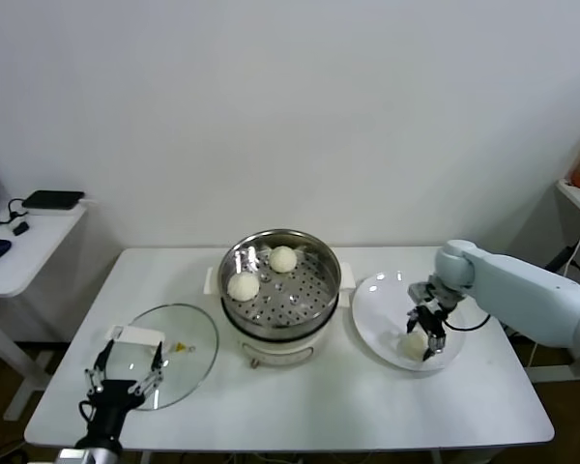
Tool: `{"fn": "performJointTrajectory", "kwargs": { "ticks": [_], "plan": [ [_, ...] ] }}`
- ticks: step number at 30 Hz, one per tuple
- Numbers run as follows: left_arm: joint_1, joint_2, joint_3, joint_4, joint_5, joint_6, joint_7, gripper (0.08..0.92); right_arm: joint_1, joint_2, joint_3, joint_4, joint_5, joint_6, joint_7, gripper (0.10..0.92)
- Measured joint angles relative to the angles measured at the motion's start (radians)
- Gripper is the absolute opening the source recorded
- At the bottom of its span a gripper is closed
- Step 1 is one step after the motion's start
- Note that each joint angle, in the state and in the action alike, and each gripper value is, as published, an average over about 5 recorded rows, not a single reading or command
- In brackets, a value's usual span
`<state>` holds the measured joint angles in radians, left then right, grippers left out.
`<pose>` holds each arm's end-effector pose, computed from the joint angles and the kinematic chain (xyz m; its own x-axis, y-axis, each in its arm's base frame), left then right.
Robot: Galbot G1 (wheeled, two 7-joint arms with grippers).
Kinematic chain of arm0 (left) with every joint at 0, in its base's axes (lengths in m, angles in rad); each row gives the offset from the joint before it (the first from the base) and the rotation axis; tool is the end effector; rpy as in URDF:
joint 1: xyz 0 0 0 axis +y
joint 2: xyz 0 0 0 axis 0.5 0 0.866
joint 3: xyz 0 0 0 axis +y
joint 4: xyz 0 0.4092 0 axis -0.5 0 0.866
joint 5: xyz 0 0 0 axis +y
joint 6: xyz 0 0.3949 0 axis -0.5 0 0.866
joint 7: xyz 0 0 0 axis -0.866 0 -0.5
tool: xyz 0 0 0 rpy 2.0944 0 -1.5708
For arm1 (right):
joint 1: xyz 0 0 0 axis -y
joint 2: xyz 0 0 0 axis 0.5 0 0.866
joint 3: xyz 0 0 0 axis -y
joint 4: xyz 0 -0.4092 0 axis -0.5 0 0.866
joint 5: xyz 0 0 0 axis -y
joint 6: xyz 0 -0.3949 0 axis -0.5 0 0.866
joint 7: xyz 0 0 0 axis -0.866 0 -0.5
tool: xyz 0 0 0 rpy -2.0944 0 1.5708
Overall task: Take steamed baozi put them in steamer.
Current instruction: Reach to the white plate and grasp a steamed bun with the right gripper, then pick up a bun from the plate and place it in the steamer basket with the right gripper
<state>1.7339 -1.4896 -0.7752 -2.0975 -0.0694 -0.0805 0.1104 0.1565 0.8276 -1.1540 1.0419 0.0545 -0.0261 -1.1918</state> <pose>0.1269 0.1018 -0.3667 -0.9963 -0.0544 0.0670 -0.0442 0.9885 0.1445 0.6192 -0.1621 -0.2770 0.0893 -0.0737 0.9933 -0.9642 -0.2565 0.0676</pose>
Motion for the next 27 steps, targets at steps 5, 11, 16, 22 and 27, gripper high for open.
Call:
{"fn": "performJointTrajectory", "kwargs": {
  "ticks": [5, 11, 16, 22, 27],
  "plan": [
    [-0.001, 0.0, -0.001, 0.0, 0.0, 0.0, 0.0, 0.823, 0.01, -0.005, 0.003, 0.005, 0.005, 0.005, -0.003, 0.688],
    [-0.003, 0.001, -0.003, 0.003, -0.001, 0.0, -0.001, 0.823, 0.056, -0.018, -0.011, 0.034, 0.015, 0.03, -0.011, 0.687],
    [-0.007, 0.002, -0.001, 0.005, 0.001, 0.003, 0.0, 0.823, 0.143, -0.024, -0.032, 0.088, -0.004, 0.089, -0.024, 0.687],
    [-0.012, 0.002, 0.001, 0.005, 0.005, 0.008, 0.001, 0.823, 0.272, -0.021, -0.037, 0.167, -0.082, 0.213, -0.033, 0.687],
    [-0.011, 0.002, 0.001, 0.007, 0.009, 0.009, -0.001, 0.823, 0.38, -0.006, -0.034, 0.237, -0.126, 0.313, -0.033, 0.687]
  ]
}}
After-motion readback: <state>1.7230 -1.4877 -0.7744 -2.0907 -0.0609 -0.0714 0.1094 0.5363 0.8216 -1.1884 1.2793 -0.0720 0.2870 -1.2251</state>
